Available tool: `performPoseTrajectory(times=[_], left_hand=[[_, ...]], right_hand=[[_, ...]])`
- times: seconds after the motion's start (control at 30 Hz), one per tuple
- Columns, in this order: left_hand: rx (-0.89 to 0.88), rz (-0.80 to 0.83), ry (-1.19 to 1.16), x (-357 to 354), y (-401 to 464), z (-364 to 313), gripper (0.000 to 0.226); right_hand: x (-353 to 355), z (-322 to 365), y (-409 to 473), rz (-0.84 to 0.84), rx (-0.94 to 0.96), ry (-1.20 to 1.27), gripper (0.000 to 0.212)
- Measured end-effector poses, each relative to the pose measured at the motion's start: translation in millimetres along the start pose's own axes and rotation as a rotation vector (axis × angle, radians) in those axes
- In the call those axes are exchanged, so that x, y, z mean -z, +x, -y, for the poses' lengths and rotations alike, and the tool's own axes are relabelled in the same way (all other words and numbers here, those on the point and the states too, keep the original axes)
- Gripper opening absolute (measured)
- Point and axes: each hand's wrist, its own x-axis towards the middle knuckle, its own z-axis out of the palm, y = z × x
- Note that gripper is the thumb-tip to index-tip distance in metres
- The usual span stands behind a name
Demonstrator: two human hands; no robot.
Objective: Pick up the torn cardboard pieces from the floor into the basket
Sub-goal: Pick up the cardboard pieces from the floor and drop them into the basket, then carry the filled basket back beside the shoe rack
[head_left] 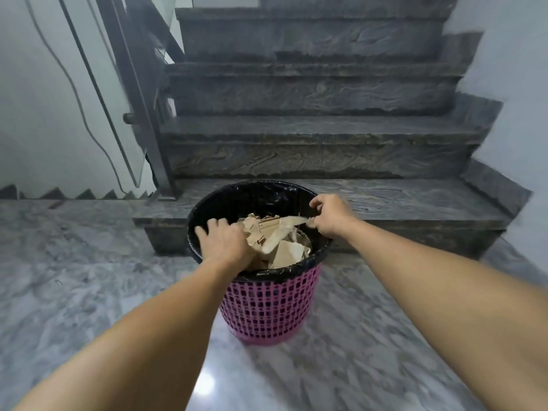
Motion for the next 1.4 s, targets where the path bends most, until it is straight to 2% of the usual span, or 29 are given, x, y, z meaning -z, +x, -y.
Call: performPoseTrajectory(times=[0.13, 0.33, 0.43, 0.53, 0.63, 0.7, 0.77, 0.93, 1.07, 1.17, 1.27, 1.33, 1.4], left_hand=[[0.143, 0.104, -0.089, -9, 6, 26, 0.065], [0.038, 0.172, -0.016, -12, 3, 26, 0.061], [-0.011, 0.213, 0.087, -10, 5, 27, 0.064], [-0.196, 0.228, 0.226, -15, 23, 17, 0.096], [-0.194, 0.498, 0.100, -24, 49, 9, 0.118], [-0.142, 0.621, 0.057, -36, 62, 7, 0.118], [-0.101, 0.676, 0.035, -52, 72, 4, 0.112], [-0.032, 0.734, 0.048, -75, 77, -3, 0.101], [-0.011, 0.715, 0.111, -93, 76, -5, 0.085], [-0.033, 0.730, 0.158, -81, 74, -8, 0.097], [-0.054, 0.794, 0.146, -52, 70, -3, 0.128], [-0.059, 0.812, 0.143, -33, 72, 5, 0.146], [-0.080, 0.782, 0.172, -12, 73, 14, 0.142]], right_hand=[[-4, 1, -16, 0.031, 0.079, -0.150, 0.040], [-16, 13, -22, 0.145, 0.135, -0.383, 0.050], [-28, 24, -16, 0.312, 0.189, -0.462, 0.070], [-49, 25, 3, 0.561, 0.173, -0.541, 0.102], [-76, 17, 30, 0.695, 0.163, -0.664, 0.117], [-92, 11, 42, 0.713, 0.160, -0.694, 0.130], [-104, 3, 52, 0.726, 0.143, -0.703, 0.138], [-116, 3, 53, 0.846, 0.056, -0.686, 0.141], [-131, 1, 50, 0.838, 0.016, -0.718, 0.131], [-117, 3, 50, 0.834, 0.052, -0.690, 0.127], [-86, 5, 54, 0.860, 0.131, -0.674, 0.125], [-60, 8, 58, 0.831, 0.185, -0.647, 0.112], [-32, 13, 59, 0.748, 0.274, -0.622, 0.092]])
